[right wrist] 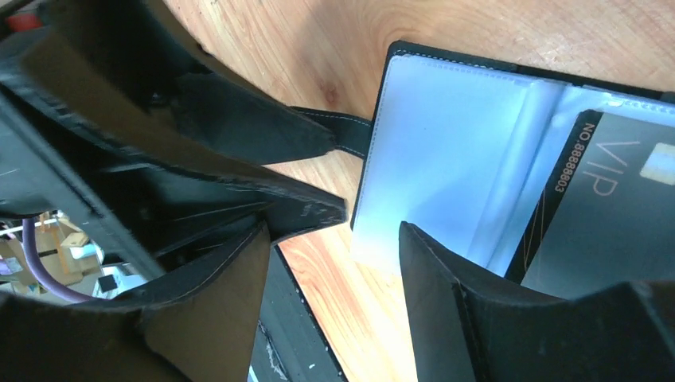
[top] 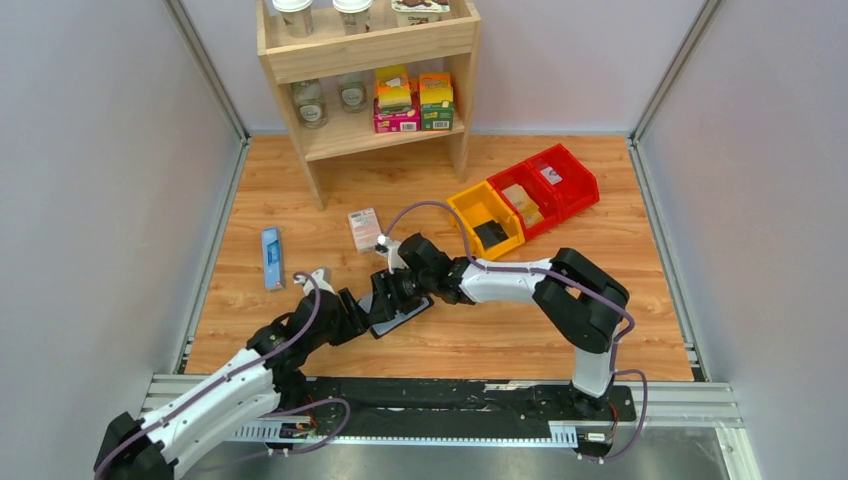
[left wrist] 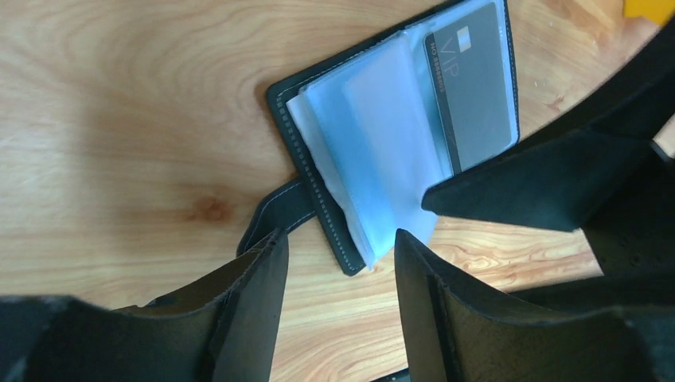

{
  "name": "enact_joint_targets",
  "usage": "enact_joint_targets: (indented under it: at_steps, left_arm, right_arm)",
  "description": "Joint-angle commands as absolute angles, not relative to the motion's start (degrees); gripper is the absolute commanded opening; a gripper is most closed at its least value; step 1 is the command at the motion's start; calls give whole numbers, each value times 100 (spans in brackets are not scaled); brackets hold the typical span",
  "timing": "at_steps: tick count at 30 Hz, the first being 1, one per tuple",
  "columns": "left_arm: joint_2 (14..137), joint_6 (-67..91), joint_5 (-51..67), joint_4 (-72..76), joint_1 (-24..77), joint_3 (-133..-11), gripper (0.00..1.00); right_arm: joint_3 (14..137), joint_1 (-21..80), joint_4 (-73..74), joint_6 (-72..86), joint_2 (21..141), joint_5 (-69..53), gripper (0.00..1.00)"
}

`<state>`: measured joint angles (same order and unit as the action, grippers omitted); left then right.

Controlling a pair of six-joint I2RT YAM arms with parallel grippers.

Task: Take the credit cards out of the card holder
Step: Remove the credit card from the card holder.

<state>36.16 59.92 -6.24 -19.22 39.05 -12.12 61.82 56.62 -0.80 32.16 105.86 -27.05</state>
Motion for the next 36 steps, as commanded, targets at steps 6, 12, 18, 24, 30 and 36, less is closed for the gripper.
enact_joint_targets:
  at_steps: [6,12,18,24,30,36]
  left_arm:
    - [1812,6363,-1538,-3454,3937,-1301,60]
    - [2046,6197,-1293,-2832,3937,-1520,60]
    - [3100,6161,-1002,-1568,3937,-1758,56]
    - [4314,6266,-677,-301,3937,-1933,49]
    - [5220,6293,-554,316,3929,-2145,48]
    - [5879,6574,-580,878,3903,-1908,48]
  right_arm:
    - [6302,5687,-290,3305,10934,-2945,63]
    - [6153,5336,-18,2989,10205,-2331,61]
    - [6082,4730,589,2742,9853,-1898,50]
    - [6117,4421,633,2611,10028,-1925,32]
    - [6179,4421,598,2549,10371,-1898,25]
    - [6170,4421,536,2523,10626,-2038,20]
